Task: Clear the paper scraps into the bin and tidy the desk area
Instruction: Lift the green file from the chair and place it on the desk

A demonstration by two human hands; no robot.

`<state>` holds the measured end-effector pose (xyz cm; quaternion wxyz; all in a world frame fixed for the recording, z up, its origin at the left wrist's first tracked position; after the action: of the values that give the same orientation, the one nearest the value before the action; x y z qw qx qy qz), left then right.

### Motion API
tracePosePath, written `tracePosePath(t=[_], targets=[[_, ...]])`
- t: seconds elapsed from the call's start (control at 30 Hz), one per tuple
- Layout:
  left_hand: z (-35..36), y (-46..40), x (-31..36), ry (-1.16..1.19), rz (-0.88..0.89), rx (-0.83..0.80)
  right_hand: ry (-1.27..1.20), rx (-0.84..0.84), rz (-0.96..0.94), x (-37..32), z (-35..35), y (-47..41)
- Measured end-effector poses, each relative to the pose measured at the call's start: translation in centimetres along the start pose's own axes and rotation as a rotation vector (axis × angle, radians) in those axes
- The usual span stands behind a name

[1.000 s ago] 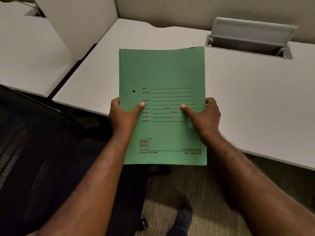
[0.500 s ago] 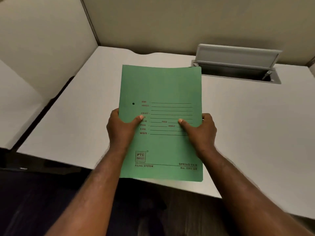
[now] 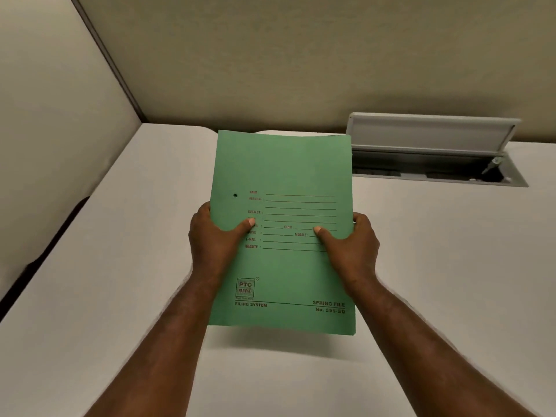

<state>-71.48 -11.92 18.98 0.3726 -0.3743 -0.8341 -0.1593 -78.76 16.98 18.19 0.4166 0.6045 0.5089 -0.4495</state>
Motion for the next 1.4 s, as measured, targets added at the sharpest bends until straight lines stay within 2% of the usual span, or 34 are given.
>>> tracePosePath(t=[0.27, 0.47, 0.83, 1.17, 1.4], targets=[[7.9, -9.7, 0.2, -0.170, 0.084, -0.014, 0.090, -0.006, -0.026, 3.1, 5.8, -8.7], [12.8, -13.6, -0.8, -0.278, 0.089, -0.078, 0.301, -0.099, 0.093, 6.3, 9.8, -13.2], [16.8, -18.1, -1.6, -0.351, 0.089, -0.100, 0.365, -0.140, 0.002, 6.8, 13.4, -18.1], [16.7, -17.2, -1.0, -0.322, 0.051, -0.055, 0.362, -0.186, -0.070, 7.0, 13.0, -17.7], [11.9, -12.8, 1.6, -0.345, 0.194, -0.005, 0.367, -0.150, -0.265, 2.1, 10.0, -13.0]])
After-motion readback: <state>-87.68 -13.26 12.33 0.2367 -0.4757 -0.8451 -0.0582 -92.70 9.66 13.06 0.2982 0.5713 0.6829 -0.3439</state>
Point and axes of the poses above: each hand's wrist, its own y-axis away from the middle knuckle, its own z-axis out of the palm, x = y × z, the point moved 9 cm from there along -y, towards the middle knuckle, and after that the axes turned 11 degrees about -y, right-handed, at the moved point
